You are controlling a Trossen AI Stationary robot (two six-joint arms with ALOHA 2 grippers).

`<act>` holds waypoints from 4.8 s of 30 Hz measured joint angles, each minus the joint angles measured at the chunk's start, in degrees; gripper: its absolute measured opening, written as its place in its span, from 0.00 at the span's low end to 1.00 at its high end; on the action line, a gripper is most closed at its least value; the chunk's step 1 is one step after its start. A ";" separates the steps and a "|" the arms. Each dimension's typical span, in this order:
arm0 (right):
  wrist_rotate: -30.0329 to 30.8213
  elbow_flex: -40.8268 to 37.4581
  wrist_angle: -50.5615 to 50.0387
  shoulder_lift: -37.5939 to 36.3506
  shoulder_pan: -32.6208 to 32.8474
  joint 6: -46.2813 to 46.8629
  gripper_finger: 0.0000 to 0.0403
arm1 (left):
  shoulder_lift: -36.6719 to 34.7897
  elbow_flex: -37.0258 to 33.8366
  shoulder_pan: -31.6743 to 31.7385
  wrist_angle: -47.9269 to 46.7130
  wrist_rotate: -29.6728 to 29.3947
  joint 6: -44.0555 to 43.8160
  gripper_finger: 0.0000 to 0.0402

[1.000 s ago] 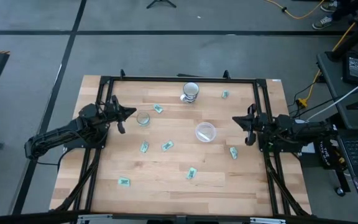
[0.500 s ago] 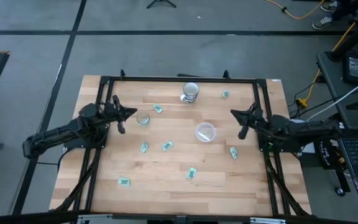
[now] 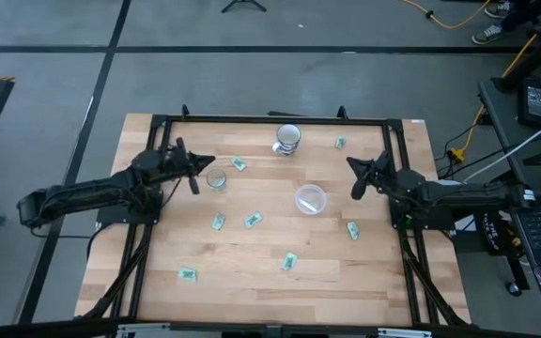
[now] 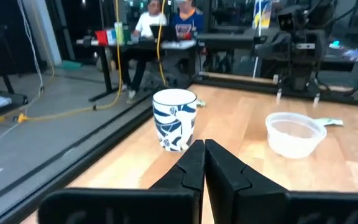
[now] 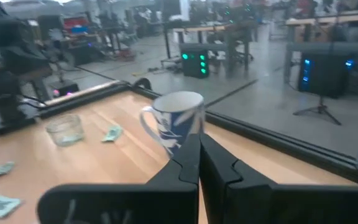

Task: Pick and place Stevia / Truvia into bins
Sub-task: Put the stevia packet into the transparent container

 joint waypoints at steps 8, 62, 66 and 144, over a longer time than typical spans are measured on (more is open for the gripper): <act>-0.02 0.00 1.14 1.86 -2.94 -0.07 0.01 | 12.02 6.87 0.58 -2.28 -4.81 6.42 0.02; -2.52 43.41 -45.94 48.32 -21.02 23.73 0.01 | 20.00 12.07 10.88 2.33 4.19 10.98 0.02; -2.43 43.42 -42.88 49.37 -22.32 23.59 0.02 | 20.00 12.07 10.87 2.36 4.12 10.99 0.02; -2.62 43.40 -31.72 74.47 -30.76 39.60 0.42 | 19.98 12.07 10.87 5.41 4.12 10.98 0.02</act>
